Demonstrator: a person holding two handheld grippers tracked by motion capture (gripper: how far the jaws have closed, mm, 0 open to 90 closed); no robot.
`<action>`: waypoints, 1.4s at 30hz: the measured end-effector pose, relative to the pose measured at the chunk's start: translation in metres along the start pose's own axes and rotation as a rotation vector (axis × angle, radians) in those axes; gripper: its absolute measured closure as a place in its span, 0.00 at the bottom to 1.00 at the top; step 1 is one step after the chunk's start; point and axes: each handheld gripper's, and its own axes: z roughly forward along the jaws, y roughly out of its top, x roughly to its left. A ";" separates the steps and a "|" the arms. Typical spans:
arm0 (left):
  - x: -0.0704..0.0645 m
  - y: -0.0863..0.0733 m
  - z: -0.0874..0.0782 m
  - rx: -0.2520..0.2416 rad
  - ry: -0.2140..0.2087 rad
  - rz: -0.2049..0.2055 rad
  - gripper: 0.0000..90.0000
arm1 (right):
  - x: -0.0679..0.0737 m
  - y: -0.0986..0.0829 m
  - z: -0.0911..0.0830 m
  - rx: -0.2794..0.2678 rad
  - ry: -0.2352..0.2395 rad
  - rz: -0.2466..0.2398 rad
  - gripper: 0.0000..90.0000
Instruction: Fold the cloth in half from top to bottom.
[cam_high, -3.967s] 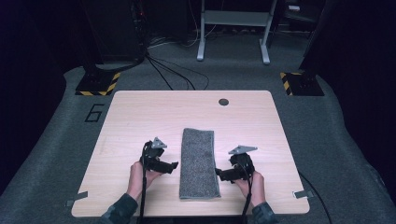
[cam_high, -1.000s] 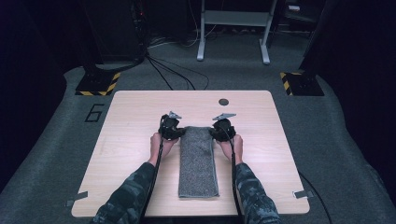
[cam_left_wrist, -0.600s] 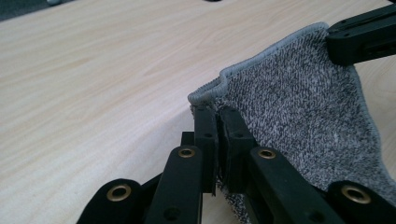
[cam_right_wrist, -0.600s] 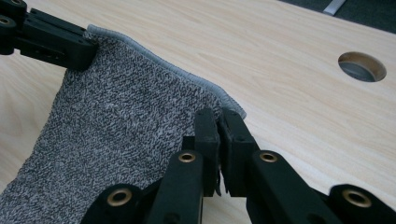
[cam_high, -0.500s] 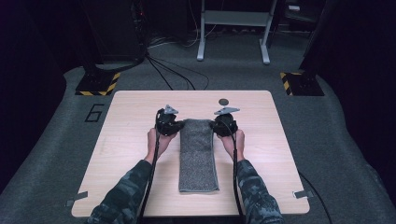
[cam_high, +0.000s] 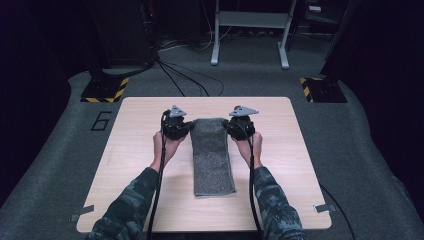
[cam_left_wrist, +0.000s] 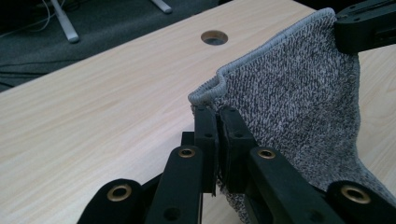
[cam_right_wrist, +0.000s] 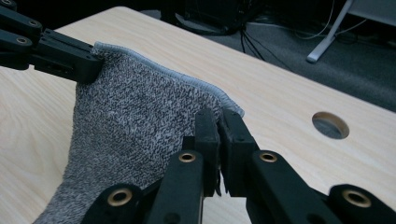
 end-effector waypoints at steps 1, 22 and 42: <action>0.000 0.001 -0.001 -0.007 0.003 0.004 0.96 | 0.000 0.001 -0.001 -0.008 0.000 -0.007 0.96; -0.005 0.008 -0.008 -0.040 0.014 0.038 0.95 | -0.001 0.002 -0.016 -0.061 0.010 -0.015 0.96; -0.045 -0.037 -0.028 -0.012 -0.082 0.072 0.95 | 0.011 -0.051 -0.041 -0.055 0.096 0.009 0.96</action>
